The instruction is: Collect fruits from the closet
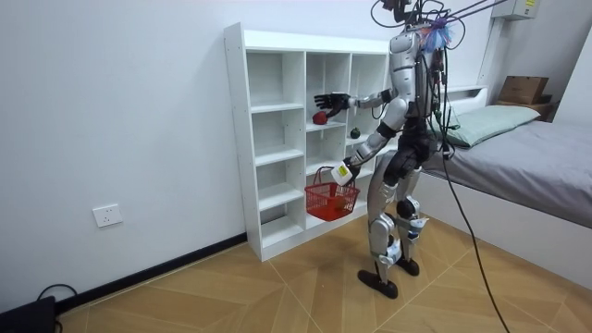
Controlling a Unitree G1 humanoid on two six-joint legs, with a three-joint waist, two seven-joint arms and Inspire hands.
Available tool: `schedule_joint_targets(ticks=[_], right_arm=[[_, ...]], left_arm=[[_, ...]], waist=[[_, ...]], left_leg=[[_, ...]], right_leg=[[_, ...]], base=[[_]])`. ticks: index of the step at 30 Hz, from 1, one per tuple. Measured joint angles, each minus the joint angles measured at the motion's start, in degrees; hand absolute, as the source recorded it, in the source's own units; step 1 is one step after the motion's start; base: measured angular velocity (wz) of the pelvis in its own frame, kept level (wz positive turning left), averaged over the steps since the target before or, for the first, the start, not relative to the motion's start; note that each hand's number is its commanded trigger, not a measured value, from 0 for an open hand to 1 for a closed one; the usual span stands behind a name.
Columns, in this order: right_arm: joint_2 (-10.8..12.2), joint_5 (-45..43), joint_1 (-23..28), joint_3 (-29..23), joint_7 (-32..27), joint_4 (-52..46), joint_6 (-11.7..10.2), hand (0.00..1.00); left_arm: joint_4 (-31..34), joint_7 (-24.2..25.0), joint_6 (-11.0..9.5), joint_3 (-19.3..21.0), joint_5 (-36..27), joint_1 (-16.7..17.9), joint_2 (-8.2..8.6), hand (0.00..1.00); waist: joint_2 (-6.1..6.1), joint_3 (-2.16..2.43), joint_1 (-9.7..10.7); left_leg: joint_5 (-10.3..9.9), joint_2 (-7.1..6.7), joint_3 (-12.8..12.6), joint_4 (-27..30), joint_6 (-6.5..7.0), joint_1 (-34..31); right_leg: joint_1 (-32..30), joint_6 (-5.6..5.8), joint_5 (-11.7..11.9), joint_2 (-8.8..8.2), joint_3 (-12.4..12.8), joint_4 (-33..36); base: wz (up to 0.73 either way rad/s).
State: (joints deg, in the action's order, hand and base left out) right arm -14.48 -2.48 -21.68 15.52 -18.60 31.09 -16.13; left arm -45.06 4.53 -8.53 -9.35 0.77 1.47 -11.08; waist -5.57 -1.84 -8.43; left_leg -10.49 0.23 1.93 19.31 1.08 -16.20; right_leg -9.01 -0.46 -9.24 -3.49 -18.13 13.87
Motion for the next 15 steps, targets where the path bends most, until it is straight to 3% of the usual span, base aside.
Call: schedule_joint_targets(ticks=[15], right_arm=[[0.4,2.3,-3.0,-0.1,-1.4,4.5,1.0,0.00]], left_arm=[[-1.2,0.0,1.1,-1.4,0.0,-0.6,1.42,1.00]], waist=[[-0.05,-0.26,-0.3]], left_leg=[[0.6,-0.13,-0.4,0.4,0.21,-2.3]], right_leg=[[-2.2,0.25,-0.2,-0.54,-0.7,1.3]], base=[[0.03]])
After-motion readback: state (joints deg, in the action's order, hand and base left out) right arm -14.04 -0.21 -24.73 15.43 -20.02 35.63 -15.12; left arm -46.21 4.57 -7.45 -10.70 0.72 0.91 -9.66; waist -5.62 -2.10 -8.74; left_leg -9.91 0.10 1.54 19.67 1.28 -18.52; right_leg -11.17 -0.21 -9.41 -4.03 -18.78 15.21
